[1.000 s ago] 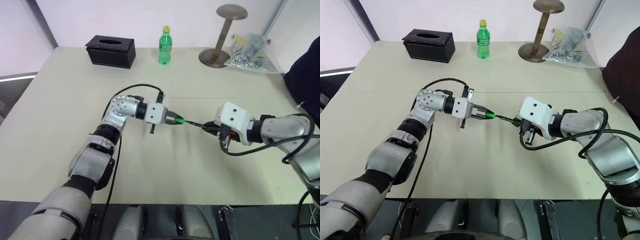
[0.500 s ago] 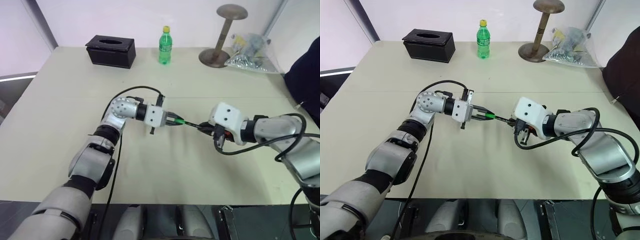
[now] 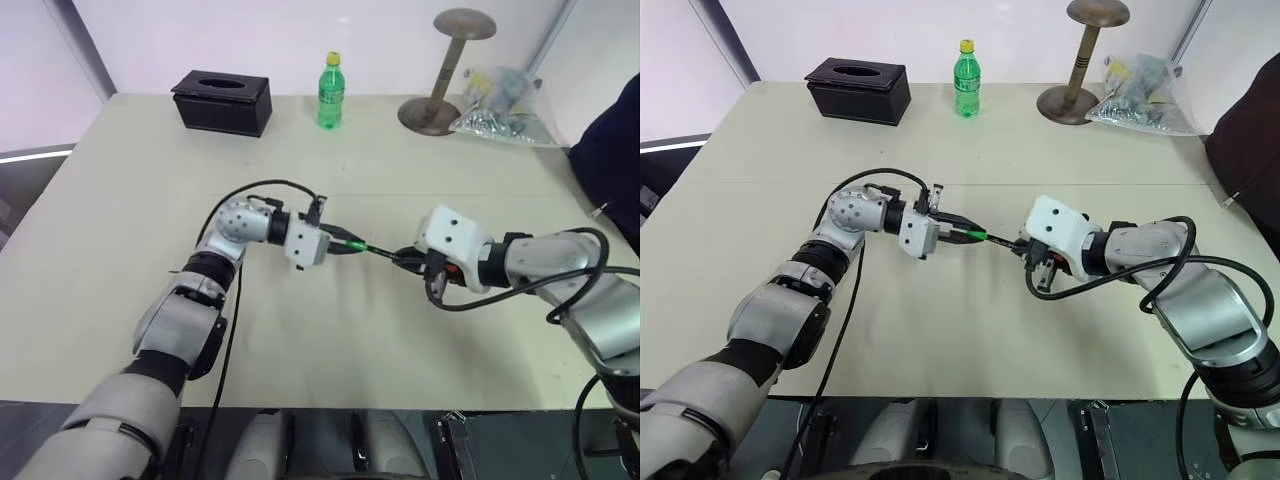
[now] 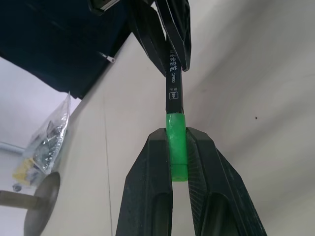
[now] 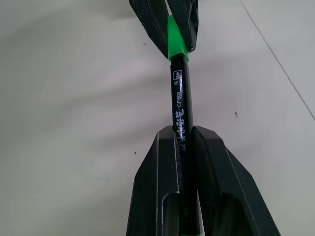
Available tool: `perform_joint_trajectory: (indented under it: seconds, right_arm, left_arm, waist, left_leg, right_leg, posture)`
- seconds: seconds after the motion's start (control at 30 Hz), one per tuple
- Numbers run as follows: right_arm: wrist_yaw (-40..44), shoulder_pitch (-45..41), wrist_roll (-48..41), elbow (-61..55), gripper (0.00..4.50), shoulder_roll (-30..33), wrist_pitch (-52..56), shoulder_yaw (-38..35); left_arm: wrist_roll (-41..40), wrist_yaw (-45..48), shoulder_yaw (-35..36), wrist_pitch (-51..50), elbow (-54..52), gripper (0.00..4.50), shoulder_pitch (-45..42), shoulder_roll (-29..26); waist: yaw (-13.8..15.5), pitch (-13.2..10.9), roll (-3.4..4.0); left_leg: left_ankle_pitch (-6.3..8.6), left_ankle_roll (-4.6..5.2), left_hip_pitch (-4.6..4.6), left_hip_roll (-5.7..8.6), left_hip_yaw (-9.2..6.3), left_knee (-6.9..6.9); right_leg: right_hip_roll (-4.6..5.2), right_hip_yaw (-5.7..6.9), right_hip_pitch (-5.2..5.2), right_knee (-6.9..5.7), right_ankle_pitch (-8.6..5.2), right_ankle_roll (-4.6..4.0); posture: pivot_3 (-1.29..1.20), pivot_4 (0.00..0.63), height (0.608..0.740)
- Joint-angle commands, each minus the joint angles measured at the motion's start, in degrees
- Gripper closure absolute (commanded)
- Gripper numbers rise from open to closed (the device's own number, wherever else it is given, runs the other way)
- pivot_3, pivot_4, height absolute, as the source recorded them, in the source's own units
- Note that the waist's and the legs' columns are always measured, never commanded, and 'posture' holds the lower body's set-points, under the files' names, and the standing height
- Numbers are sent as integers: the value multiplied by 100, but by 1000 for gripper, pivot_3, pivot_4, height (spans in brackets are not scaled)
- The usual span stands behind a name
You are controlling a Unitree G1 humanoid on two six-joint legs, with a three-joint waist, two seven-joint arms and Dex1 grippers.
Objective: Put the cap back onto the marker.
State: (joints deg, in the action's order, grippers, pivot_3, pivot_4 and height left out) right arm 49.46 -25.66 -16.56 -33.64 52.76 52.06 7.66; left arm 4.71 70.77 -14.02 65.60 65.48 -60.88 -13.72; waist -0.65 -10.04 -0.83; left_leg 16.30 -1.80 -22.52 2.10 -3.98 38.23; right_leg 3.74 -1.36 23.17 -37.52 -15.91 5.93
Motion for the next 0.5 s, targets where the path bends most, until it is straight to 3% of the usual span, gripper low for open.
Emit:
perform_joint_trajectory:
  seconds: [0.03, 0.5]
  right_arm:
    - [155, -142, -88, -365, 4430, -17, -127, 283]
    - [259, -277, 228, -386, 4430, 177, -259, 682]
  left_arm:
    - [-86, -144, -35, 285, -87, 4500, -191, 138]
    - [-275, 198, -15, 180, -28, 4500, -212, 179]
  waist:
    - [0, 0, 0]
    - [-5, 0, 0]
  left_leg:
    - [0, 0, 0, 0, 0, 0]
    - [0, 0, 0, 1, 0, 0]
  right_leg:
    - [0, 0, 0, 0, 0, 0]
    - [-1, 0, 1, 0, 0, 0]
  posture:
    - [0, 150, 740]
    - [0, 150, 740]
